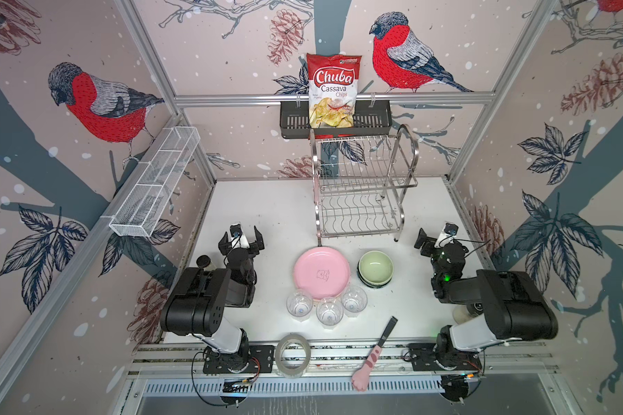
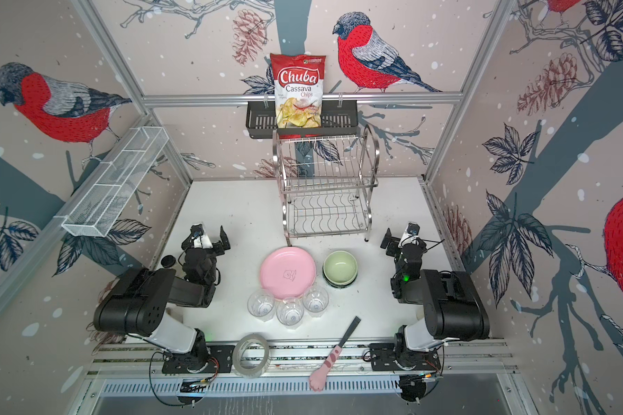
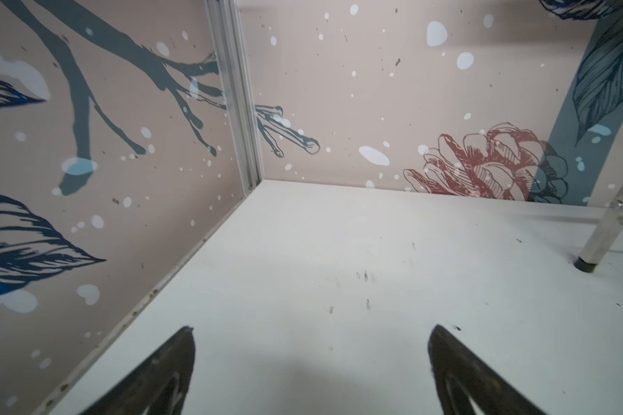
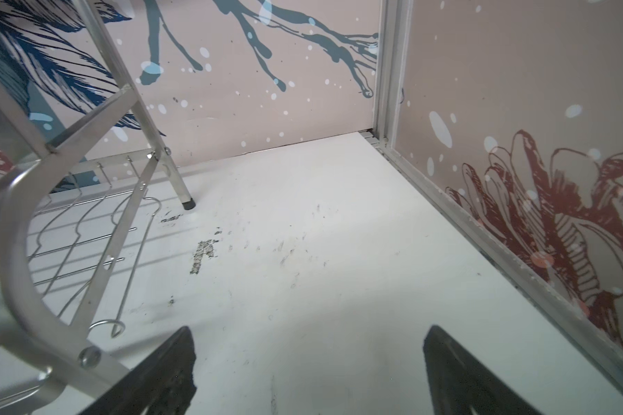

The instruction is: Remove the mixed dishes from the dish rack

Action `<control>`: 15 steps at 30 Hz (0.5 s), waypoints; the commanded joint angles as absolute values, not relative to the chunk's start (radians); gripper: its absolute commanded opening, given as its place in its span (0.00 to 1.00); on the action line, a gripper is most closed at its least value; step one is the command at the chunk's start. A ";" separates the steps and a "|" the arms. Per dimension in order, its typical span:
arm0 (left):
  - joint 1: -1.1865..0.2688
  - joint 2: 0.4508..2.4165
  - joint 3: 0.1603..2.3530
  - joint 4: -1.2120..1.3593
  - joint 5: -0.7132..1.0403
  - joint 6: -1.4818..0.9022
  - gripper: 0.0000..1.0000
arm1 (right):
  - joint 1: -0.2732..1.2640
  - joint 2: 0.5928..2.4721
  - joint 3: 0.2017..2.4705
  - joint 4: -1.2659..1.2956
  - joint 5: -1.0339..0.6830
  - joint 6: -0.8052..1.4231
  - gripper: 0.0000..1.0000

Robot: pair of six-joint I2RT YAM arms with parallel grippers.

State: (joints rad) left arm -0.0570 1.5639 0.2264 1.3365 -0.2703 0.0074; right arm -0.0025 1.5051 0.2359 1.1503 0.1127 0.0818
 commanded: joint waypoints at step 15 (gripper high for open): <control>-0.053 1.560 0.230 1.319 -0.228 -0.007 1.00 | 0.004 1.516 0.261 1.161 0.104 0.074 0.99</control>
State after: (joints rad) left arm -0.0555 1.5616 0.2260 1.3163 -0.2367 -0.0002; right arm 0.0109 1.5105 0.2478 1.1492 0.1143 0.0753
